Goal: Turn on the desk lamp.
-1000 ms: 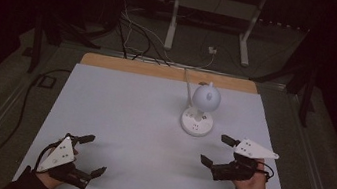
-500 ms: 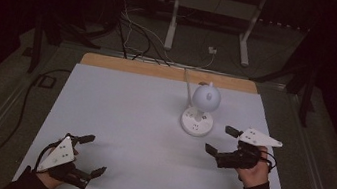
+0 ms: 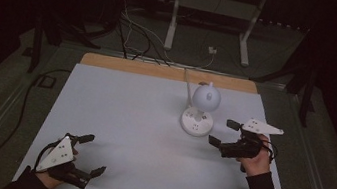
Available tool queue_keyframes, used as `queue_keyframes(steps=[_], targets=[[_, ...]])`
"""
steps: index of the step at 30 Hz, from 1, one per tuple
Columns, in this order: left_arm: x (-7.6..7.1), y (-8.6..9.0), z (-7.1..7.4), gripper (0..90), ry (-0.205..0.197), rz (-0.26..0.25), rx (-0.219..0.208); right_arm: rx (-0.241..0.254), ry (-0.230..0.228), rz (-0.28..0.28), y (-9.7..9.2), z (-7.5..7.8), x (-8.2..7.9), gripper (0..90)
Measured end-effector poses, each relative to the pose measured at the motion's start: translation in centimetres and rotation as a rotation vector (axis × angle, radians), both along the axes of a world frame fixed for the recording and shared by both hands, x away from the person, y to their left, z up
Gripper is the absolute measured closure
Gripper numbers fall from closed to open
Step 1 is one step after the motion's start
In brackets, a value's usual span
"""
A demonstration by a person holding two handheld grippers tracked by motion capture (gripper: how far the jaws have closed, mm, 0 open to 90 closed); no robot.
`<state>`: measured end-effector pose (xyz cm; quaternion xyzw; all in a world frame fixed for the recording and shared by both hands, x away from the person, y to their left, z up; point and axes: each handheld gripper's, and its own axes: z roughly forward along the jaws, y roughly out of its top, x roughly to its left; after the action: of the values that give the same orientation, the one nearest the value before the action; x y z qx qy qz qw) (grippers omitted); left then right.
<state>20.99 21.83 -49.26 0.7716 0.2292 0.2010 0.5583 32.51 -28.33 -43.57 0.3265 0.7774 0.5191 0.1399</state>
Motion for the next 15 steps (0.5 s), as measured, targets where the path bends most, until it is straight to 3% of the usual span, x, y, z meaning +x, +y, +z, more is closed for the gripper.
queue_keyframes(steps=[4, 14, 15], targets=[[0.0, 0.0, 0.0, 0.5, -0.001, 0.002, 0.001, 0.014, 0.037, 0.022, -0.3, -0.6, 1.4, 0.5], [0.0, 0.0, 0.0, 0.5, 0.000, -0.003, -0.004, 0.001, 0.035, 0.042, -0.6, -1.9, 3.6, 0.4], [0.0, 0.0, 0.0, 0.5, 0.000, -0.002, -0.004, -0.013, 0.052, 0.045, -0.6, -2.3, 4.0, 0.4]])
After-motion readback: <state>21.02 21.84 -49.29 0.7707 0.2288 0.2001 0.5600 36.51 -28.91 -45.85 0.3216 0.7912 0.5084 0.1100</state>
